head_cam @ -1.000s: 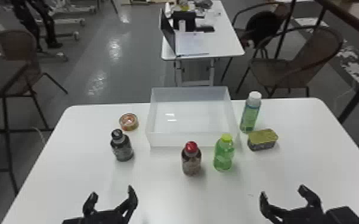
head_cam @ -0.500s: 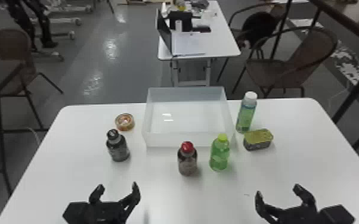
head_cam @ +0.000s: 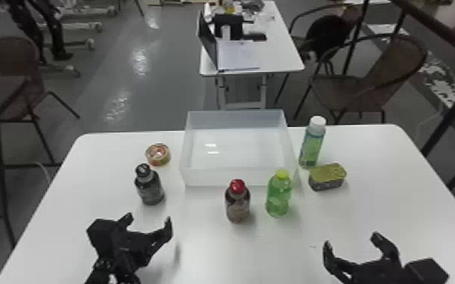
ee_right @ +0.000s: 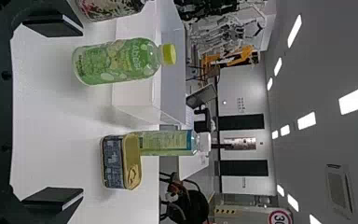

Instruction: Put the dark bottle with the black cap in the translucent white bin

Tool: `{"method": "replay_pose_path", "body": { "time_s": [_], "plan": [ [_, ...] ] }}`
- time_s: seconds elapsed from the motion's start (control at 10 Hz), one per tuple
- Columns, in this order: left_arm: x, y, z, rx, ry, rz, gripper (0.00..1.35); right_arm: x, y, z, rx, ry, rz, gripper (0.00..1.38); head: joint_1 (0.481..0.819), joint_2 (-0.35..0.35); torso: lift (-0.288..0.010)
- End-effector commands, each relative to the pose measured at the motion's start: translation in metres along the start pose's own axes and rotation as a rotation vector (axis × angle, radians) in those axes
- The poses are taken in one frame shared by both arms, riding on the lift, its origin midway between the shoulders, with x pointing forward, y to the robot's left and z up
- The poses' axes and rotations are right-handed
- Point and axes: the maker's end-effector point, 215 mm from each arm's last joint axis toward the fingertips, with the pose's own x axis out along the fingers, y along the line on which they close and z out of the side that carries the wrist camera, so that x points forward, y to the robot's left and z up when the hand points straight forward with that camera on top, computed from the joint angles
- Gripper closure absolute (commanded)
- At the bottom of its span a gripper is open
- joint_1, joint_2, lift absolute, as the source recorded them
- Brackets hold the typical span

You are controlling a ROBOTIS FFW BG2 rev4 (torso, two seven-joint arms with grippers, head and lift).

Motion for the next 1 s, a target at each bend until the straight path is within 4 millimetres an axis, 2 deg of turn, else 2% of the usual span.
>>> {"method": "replay_pose_path", "body": {
  "time_s": [0.0, 0.5, 0.9],
  "plan": [
    [0.015, 0.015, 0.001, 0.019, 0.016, 0.004, 0.15, 0.0, 0.0, 0.0, 0.001, 0.001, 0.0, 0.09, 0.695, 0.069, -0.031],
    [0.06, 0.019, 0.005, 0.089, 0.064, -0.085, 0.16, 0.004, 0.003, -0.002, 0.007, 0.002, 0.005, 0.09, 0.695, 0.08, -0.031],
    [0.077, 0.037, -0.005, 0.144, 0.135, -0.09, 0.16, 0.004, 0.003, -0.004, 0.013, 0.005, 0.005, 0.09, 0.695, 0.091, -0.031]
  ]
}}
